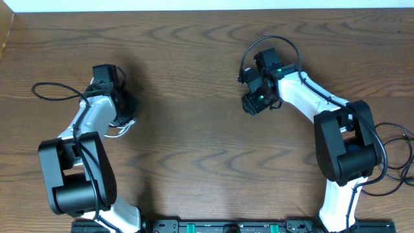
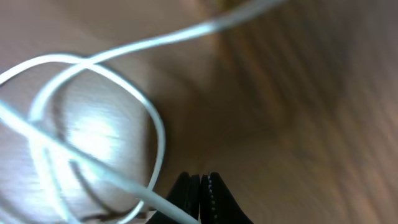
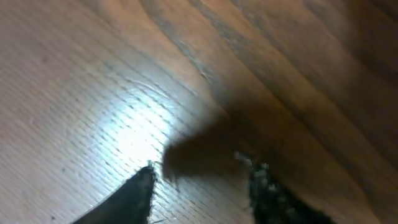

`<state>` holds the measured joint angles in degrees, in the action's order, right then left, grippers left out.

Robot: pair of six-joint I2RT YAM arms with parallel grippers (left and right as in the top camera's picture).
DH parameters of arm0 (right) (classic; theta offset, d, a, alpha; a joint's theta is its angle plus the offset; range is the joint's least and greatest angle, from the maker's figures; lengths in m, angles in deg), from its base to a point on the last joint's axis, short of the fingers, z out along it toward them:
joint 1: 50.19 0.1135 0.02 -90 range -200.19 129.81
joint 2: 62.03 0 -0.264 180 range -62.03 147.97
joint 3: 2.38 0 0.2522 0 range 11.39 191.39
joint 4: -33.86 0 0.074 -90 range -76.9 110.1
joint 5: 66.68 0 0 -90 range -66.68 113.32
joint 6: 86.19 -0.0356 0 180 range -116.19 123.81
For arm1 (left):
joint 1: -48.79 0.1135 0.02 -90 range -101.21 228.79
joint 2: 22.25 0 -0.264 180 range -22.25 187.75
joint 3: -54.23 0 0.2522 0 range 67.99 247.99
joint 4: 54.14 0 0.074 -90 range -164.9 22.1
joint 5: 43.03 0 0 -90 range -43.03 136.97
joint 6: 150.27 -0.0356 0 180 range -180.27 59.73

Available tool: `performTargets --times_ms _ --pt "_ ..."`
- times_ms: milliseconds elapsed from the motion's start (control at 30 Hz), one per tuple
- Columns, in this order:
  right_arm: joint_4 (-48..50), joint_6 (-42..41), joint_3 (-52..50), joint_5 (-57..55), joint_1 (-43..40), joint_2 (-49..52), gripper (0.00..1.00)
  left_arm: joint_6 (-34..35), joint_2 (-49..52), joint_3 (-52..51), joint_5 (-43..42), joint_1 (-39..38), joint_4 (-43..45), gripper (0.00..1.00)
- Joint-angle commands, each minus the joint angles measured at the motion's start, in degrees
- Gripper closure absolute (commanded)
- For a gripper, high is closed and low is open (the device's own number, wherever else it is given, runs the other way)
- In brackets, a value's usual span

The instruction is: Untangle cables

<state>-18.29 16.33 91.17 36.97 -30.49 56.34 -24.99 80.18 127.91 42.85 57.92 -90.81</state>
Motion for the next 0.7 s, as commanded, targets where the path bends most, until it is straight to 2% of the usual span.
performTargets --times_ms 0,67,133,400,600,667 --pt "-0.5 -5.3 -0.7 -3.7 -3.1 0.1 0.61 -5.7 0.6 -0.5 -9.0 -3.8 1.3 0.92" --pt "-1.0 -7.8 -0.7 -4.7 -5.9 0.1 0.68 -10.4 0.6 -0.5 -11.6 -7.7 2.3 0.92" --pt "-1.3 -9.2 -0.7 -4.2 -8.5 0.1 0.71 -13.7 0.6 -0.5 -12.0 -11.4 2.7 0.92" --pt "-2.8 -9.0 -0.7 0.5 -16.9 0.1 0.7 -20.7 0.6 -0.5 -11.7 -28.8 4.7 0.92" --pt "-3.0 -9.0 -0.7 0.5 -17.9 0.1 0.68 -20.8 0.6 -0.5 -14.0 -37.9 5.7 0.92" --pt "-2.9 -9.0 -0.7 0.5 -17.9 0.1 0.67 -23.4 0.6 -0.5 -16.0 -41.0 5.7 0.92"
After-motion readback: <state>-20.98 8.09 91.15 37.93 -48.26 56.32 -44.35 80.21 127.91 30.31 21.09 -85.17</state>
